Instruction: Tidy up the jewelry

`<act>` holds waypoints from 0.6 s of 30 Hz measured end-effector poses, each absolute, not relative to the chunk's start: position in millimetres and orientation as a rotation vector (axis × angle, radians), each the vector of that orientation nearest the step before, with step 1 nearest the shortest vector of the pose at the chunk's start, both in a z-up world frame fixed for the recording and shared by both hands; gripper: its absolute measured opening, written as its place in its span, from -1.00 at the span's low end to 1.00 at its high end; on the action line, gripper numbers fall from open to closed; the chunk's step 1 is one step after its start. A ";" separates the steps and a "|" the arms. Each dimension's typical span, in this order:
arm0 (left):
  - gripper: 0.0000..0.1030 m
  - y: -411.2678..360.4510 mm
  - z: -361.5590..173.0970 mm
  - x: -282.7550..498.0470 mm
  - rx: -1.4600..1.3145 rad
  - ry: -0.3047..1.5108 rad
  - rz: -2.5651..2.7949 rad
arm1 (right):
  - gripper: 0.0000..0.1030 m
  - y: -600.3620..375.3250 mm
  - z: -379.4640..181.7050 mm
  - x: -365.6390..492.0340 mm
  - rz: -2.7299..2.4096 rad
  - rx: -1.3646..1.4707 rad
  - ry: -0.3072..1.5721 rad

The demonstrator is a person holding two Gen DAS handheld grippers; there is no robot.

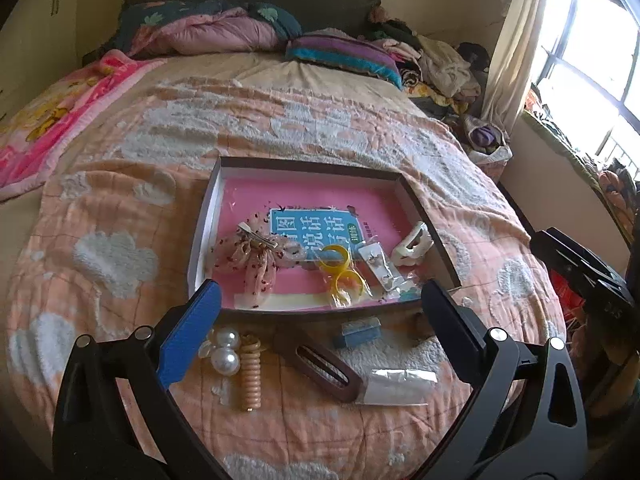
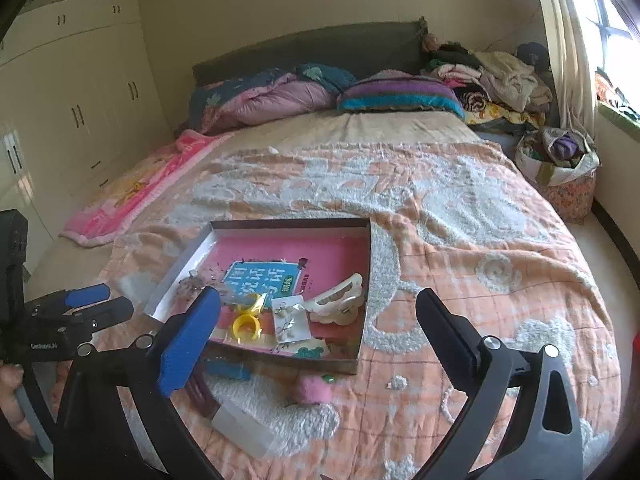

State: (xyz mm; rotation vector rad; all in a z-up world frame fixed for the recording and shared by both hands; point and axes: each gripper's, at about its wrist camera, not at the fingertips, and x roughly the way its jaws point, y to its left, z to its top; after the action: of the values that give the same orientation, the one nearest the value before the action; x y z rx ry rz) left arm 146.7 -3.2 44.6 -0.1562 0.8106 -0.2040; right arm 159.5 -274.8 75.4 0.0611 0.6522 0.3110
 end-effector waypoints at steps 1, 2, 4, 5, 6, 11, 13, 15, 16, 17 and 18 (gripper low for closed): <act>0.82 -2.9 46.6 144.5 -0.157 0.806 -0.203 | 0.91 -275.5 77.6 156.3 0.311 0.061 0.646; 0.82 -2.3 49.9 141.0 -0.159 0.798 -0.203 | 0.91 -276.6 81.3 151.7 0.311 0.061 0.637; 0.82 -1.4 55.4 135.2 -0.161 0.785 -0.204 | 0.91 -279.1 86.7 144.7 0.314 0.064 0.625; 0.82 -0.2 57.4 132.4 -0.163 0.779 -0.203 | 0.91 -280.7 89.8 140.6 0.313 0.066 0.617; 0.82 0.7 59.8 129.8 -0.168 0.774 -0.201 | 0.91 -282.2 92.8 136.3 0.313 0.069 0.608; 0.82 3.2 70.9 115.7 -0.171 0.748 -0.197 | 0.91 -286.2 104.6 116.5 0.311 0.077 0.569; 0.82 4.2 76.2 108.7 -0.172 0.735 -0.197 | 0.91 -287.4 109.6 107.5 0.312 0.079 0.554; 0.82 4.8 80.1 102.9 -0.171 0.725 -0.193 | 0.91 -288.2 113.6 99.4 0.310 0.080 0.539; 0.82 5.3 82.2 100.2 -0.171 0.719 -0.191 | 0.91 -288.4 115.3 96.6 0.310 0.081 0.532; 0.82 6.1 84.5 96.3 -0.171 0.711 -0.190 | 0.91 -289.0 117.5 92.5 0.311 0.083 0.525; 0.82 7.1 86.1 93.5 -0.171 0.706 -0.188 | 0.91 -289.2 118.9 89.2 0.313 0.084 0.521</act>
State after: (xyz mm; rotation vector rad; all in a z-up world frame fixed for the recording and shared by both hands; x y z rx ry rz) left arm 93.5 7.1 86.1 -0.1714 0.7060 -0.1882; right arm 89.2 -289.2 118.9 0.0835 0.5206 0.3135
